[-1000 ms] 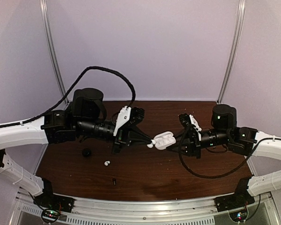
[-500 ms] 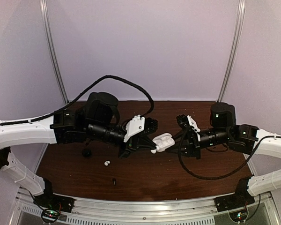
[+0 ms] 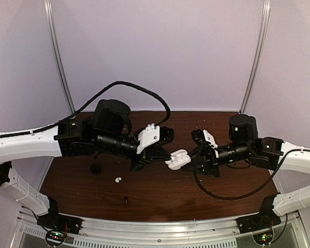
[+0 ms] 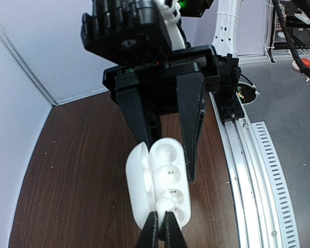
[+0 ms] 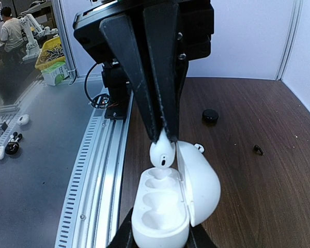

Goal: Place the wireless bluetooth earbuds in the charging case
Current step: Insert the right earbud into the right side groove of the charging case.

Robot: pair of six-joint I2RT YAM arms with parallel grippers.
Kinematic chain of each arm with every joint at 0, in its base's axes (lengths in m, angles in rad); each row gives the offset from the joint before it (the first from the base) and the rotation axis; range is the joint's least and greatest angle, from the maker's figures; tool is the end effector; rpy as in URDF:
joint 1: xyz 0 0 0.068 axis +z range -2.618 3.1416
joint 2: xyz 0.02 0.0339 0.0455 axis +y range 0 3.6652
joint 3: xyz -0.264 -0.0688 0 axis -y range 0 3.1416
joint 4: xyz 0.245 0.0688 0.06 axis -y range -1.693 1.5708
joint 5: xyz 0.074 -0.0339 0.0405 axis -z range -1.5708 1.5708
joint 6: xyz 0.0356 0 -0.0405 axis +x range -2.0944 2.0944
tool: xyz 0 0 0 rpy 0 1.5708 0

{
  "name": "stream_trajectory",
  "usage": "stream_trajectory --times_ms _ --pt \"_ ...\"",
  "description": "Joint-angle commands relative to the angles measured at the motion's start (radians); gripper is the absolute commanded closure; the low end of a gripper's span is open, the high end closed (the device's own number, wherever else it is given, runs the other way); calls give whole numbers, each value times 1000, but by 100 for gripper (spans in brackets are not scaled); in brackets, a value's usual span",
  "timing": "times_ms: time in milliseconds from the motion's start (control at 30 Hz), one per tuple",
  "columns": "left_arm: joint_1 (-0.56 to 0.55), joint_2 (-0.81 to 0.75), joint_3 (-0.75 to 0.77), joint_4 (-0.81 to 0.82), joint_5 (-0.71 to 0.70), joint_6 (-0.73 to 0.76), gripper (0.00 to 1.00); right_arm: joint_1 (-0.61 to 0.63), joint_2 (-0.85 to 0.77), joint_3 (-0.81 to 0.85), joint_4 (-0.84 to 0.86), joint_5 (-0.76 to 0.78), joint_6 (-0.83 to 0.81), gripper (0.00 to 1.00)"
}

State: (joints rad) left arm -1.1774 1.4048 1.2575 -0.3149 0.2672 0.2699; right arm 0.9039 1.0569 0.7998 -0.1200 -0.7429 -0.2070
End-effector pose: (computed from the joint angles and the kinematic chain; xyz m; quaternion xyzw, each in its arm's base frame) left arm 0.1157 -0.3033 0.3490 0.6105 0.5851 -0.3305 0.4192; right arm 0.1268 0.2000 0.3022 -0.5797 0.5473 0.4610 0.3897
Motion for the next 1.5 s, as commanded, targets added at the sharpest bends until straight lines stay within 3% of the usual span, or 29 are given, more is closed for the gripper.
stream_trajectory --times_ms 0,1167,1467 --pt "1 13 37 27 -8 14 100 8 3 30 6 14 -1 100" --pt "0 98 45 19 27 -21 100 7 -32 29 117 42 85 100" --pt "1 33 58 12 -7 -22 100 7 -33 -2 101 73 78 100"
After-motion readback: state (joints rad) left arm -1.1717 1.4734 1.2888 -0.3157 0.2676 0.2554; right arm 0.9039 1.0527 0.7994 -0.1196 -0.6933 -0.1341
